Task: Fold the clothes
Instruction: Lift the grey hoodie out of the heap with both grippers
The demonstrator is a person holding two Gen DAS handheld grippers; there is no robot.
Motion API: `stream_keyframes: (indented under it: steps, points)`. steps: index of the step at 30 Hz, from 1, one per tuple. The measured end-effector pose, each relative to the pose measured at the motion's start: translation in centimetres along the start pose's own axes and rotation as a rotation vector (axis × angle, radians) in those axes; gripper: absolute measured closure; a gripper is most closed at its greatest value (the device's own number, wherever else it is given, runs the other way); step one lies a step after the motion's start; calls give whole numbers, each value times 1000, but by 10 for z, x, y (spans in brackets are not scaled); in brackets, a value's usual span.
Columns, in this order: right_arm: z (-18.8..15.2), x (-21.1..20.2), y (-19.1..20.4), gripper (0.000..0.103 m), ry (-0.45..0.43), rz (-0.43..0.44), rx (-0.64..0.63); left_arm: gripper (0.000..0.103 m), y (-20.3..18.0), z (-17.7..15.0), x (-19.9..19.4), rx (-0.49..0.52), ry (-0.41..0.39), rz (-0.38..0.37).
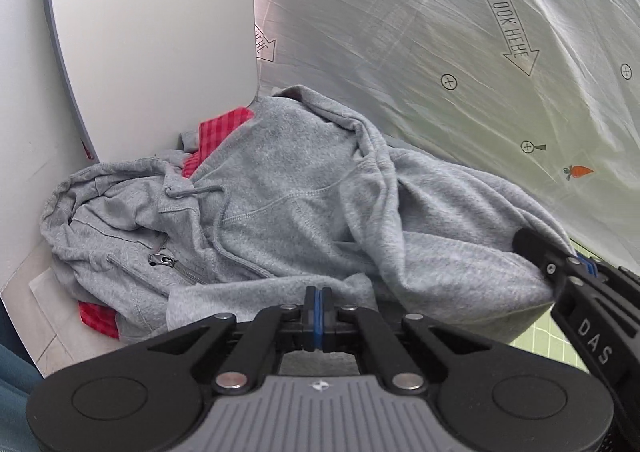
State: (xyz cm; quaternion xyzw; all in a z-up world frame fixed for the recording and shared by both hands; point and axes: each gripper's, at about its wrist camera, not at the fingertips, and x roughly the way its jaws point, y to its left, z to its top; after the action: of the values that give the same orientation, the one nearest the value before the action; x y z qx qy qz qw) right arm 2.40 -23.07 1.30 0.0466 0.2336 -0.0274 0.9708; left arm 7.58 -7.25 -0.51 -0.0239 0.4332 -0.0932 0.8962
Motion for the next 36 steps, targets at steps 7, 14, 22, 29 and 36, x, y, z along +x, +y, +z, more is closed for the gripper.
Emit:
stream_keyframes:
  steps: [7,14,22,29,36]
  points:
    - [-28,-89,-108,97,9,-199,45,103,-64,-58,-23,6,98,-14]
    - [-84,-135,-187,97,155,-326,80,99,-105,-107,-34,-12,172,25]
    - [-113,-144,-203,80,257,-310,15,81,-99,-135,-31,-59,231,118]
    - [-100,-99,-172,47,279,-181,-64,58,-76,-122,1,-115,272,176]
    - [-85,-24,-129,25,360,-4,-135,54,-41,-119,47,-192,385,171]
